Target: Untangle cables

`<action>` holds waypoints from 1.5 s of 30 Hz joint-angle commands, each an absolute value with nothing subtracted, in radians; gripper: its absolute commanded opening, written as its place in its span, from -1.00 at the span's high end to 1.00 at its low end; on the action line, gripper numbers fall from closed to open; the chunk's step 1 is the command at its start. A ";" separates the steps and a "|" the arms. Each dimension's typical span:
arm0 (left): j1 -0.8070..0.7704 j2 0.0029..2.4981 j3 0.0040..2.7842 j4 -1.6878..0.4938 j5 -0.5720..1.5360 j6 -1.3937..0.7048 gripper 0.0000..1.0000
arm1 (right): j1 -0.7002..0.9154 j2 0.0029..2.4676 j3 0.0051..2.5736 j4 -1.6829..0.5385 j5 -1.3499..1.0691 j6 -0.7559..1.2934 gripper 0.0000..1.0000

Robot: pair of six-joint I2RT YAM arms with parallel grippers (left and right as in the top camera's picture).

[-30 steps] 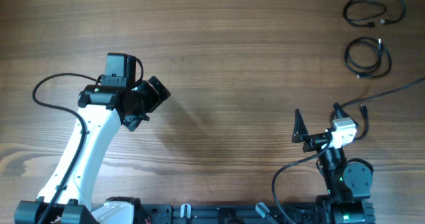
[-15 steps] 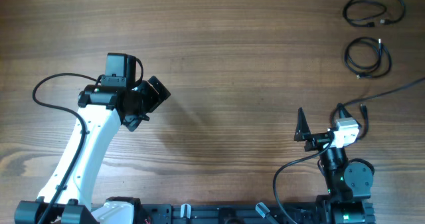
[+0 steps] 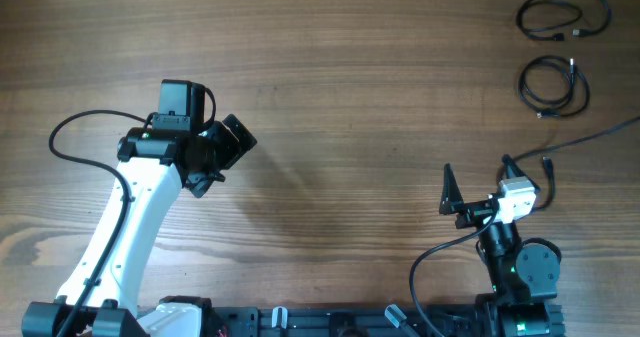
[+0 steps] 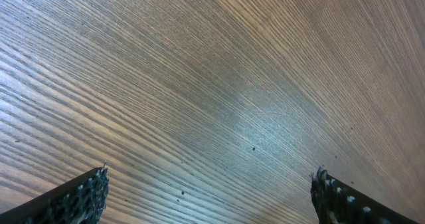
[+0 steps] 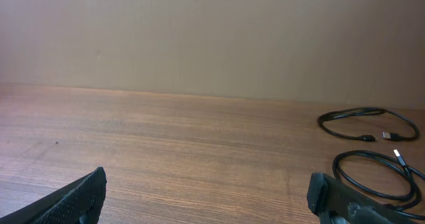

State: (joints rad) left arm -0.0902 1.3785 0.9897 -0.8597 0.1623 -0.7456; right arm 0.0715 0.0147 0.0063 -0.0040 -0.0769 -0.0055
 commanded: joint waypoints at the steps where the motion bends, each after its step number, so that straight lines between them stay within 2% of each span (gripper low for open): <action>1: -0.088 1.388 0.982 -0.860 0.156 -0.748 -1.00 | 0.075 0.003 0.006 -0.006 -0.060 -0.023 -1.00; 45: -0.088 1.382 0.982 -0.880 0.117 -0.743 -1.00 | 0.065 0.004 0.006 -0.001 -0.060 -0.026 -0.99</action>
